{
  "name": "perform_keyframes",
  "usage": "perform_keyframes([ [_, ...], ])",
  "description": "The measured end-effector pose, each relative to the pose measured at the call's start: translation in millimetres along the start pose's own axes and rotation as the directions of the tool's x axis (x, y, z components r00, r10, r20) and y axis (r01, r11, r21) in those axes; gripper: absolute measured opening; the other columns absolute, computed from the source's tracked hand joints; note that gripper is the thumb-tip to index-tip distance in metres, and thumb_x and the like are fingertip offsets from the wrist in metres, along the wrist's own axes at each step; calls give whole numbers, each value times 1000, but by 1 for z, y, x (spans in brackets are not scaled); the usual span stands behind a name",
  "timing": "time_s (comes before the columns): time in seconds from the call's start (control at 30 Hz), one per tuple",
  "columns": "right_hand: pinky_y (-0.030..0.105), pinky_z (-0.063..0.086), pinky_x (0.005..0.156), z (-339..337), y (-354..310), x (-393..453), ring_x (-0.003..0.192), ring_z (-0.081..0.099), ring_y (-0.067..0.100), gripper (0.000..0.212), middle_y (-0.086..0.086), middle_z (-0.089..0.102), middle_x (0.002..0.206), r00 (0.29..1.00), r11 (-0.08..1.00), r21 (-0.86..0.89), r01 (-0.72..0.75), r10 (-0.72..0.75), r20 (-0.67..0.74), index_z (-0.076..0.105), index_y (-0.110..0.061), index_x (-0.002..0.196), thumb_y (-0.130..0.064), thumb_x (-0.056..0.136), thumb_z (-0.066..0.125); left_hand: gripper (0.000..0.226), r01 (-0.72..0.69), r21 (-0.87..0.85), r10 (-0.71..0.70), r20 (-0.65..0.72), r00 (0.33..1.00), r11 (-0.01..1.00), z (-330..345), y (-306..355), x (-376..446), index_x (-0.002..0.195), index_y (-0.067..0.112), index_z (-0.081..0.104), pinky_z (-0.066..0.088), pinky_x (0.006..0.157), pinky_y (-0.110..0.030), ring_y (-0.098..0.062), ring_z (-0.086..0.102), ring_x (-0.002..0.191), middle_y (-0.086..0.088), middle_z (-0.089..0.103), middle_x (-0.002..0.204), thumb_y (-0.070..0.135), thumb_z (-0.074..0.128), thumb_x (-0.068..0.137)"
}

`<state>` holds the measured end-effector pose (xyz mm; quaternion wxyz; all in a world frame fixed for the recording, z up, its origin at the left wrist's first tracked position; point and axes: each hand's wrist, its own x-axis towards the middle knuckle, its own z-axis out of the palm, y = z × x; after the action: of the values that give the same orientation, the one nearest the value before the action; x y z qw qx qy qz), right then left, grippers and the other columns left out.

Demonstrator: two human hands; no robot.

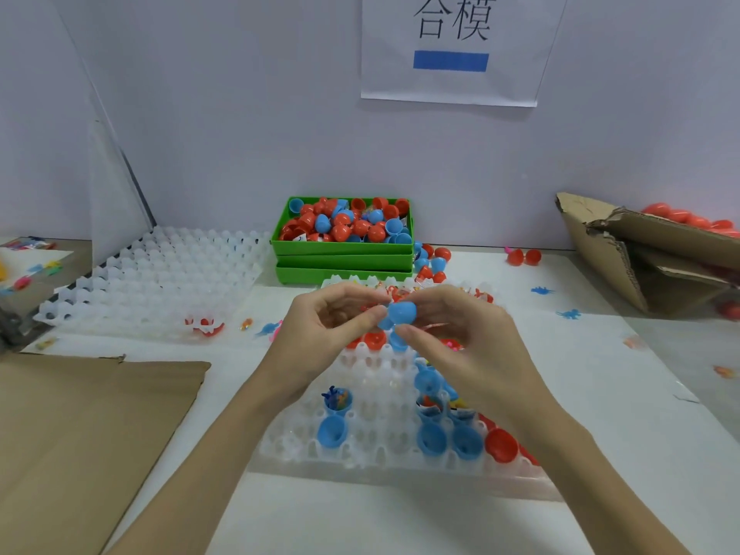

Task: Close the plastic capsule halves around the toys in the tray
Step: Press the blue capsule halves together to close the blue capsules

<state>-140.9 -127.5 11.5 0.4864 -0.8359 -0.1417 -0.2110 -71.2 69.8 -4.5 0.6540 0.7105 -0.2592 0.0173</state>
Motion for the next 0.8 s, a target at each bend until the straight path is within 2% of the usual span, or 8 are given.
perform_keyframes([
  [0.1, 18, 59, 80, 5, -2, 0, 92, 73, 3, 28, -16, 76, 100, 996, 994, 100, -37, 46, -82, 71, -22, 116, -27, 88, 77, 16, -14, -17, 14, -2, 1000, 1000, 5, 3, -1, 105, 29, 82, 59, 78, -20, -15, 76, 96, 4, 79, 103, 28, 77, 90],
  [0.2, 16, 59, 79, 12, -1, -2, 92, 73, 1, 30, -16, 75, 102, 986, 988, 139, -61, 82, -148, 68, -23, 119, -28, 90, 73, 21, -52, -35, 50, -36, 998, 998, 10, 4, -2, 110, 26, 82, 60, 85, -23, -15, 73, 108, 5, 77, 111, 29, 76, 90],
  [0.27, 18, 59, 81, 15, -1, -3, 94, 73, 3, 28, -15, 74, 104, 985, 989, 141, -49, 71, -157, 68, -23, 120, -25, 93, 71, 25, -95, 15, 96, -57, 994, 995, 12, 4, -2, 115, 25, 81, 57, 92, -23, -14, 67, 117, 7, 75, 116, 29, 72, 92],
  [0.33, 21, 60, 82, 17, -1, -4, 95, 74, 6, 26, -13, 74, 106, 986, 984, 174, -48, 75, -148, 68, -23, 122, -19, 96, 69, 27, -123, 43, 125, -53, 991, 992, 14, 4, -3, 121, 23, 78, 54, 93, -19, -12, 65, 122, 8, 73, 120, 26, 68, 97],
  [0.5, 22, 61, 82, 16, 1, -3, 93, 75, 6, 27, -11, 75, 107, 982, 975, 213, -71, 105, -155, 70, -23, 122, -16, 96, 69, 30, -134, 72, 137, -40, 990, 988, 20, 3, -5, 131, 19, 71, 55, 95, -19, -6, 67, 120, 12, 74, 122, 15, 57, 105],
  [0.57, 21, 61, 80, 16, 1, -3, 92, 75, 6, 25, -14, 75, 103, 980, 972, 223, -70, 109, -167, 70, -24, 119, -17, 95, 70, 28, -135, 57, 139, -76, 987, 989, 22, 3, -6, 128, 18, 72, 56, 93, -20, -6, 69, 116, 13, 75, 120, 11, 58, 105],
  [0.7, 22, 61, 81, 18, 0, -4, 92, 75, 7, 23, -17, 76, 100, 979, 970, 237, -60, 104, -175, 72, -27, 115, -17, 95, 71, 11, -154, -25, 150, -126, 981, 988, 24, 6, -6, 109, 12, 67, 58, 84, -18, -9, 75, 107, 10, 79, 111, 6, 66, 100],
  [0.8, 23, 61, 81, 18, 1, -4, 91, 75, 6, 25, -19, 75, 100, 978, 974, 220, -62, 103, -182, 72, -28, 117, -17, 95, 71, 12, -193, 31, 196, -137, 971, 981, 24, 7, -7, 106, 14, 73, 59, 81, -17, -10, 76, 100, 10, 79, 106, 8, 70, 96],
])
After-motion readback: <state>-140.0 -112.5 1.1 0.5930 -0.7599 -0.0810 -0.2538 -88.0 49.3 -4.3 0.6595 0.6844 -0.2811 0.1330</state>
